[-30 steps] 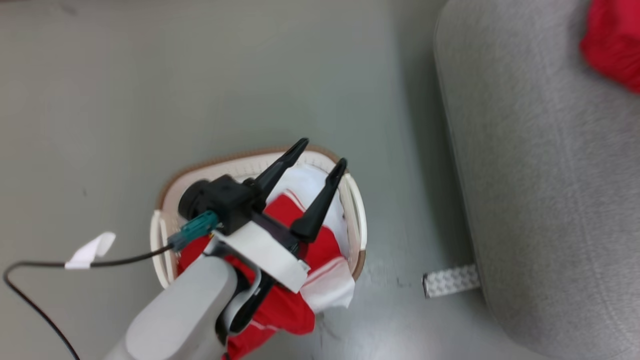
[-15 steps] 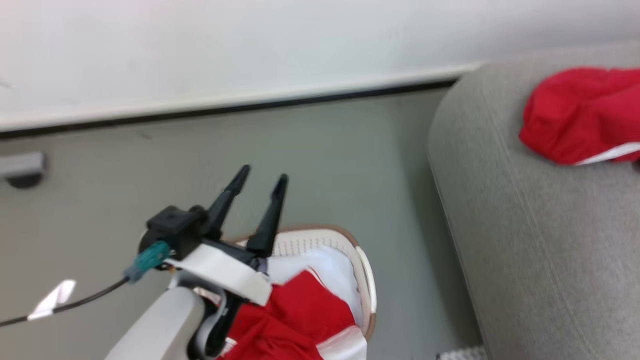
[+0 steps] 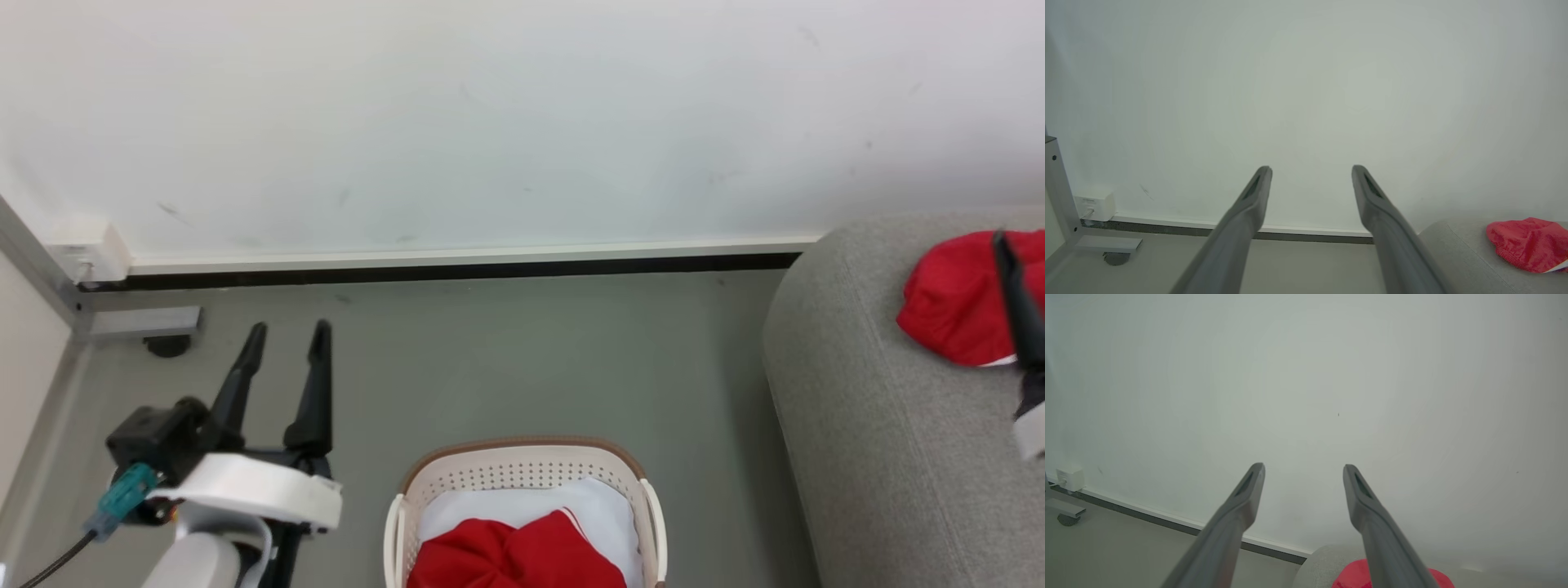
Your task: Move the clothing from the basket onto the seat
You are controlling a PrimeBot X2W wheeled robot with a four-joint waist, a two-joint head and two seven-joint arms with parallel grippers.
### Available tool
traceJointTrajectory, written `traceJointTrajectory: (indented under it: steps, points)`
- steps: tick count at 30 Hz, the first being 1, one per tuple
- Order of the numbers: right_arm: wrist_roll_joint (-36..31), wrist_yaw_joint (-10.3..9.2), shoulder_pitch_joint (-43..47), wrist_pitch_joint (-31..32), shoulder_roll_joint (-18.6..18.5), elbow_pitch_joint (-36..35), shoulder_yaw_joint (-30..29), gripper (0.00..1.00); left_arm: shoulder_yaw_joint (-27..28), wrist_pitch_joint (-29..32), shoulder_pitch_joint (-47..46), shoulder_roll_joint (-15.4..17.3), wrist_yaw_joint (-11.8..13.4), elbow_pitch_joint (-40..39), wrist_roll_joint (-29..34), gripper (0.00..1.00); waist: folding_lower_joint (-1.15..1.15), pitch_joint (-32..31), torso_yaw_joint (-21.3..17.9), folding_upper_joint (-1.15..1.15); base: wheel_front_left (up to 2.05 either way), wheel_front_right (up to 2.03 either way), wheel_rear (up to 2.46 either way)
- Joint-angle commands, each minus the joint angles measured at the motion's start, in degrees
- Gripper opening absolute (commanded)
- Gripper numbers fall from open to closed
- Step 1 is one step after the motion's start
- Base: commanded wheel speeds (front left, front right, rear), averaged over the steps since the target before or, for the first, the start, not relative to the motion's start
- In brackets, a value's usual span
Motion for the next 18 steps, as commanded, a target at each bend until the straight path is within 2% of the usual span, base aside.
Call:
traceJointTrajectory:
  steps: [1,7,12,15,18]
  points:
    - [-0.8,-0.13,2.0,-0.4,0.9,-0.7,-0.6,1.0,0.6,0.0,1.3,0.1,0.0,0.2,1.0,1.0,0.02,-0.8,0.9,0.0,0.0,0.0,0.0]
    - [-5.9,-0.13,14.2,-3.8,12.0,-8.0,-5.5,1.0,6.2,0.0,5.6,-2.1,-1.5,0.8,3.9,1.0,0.02,-1.3,1.5,0.0,0.0,0.0,0.0]
    - [-9.0,-0.13,20.1,-6.2,19.0,-9.3,-7.2,1.0,10.7,0.0,9.8,-4.6,-2.2,-0.7,7.4,1.0,0.02,-1.2,1.1,0.0,0.0,0.0,0.0]
    - [-10.6,-0.13,21.7,-6.7,21.6,-8.8,-6.6,1.0,13.1,0.0,12.0,-6.4,-4.0,-0.9,10.1,1.0,0.02,-1.0,0.8,0.0,0.0,0.0,0.0]
    - [-12.0,-0.13,22.1,-7.1,22.5,-7.8,-5.6,1.0,15.0,0.0,13.2,-8.4,-5.9,-0.4,12.2,1.0,0.02,-0.9,0.5,0.0,0.0,0.0,0.0]
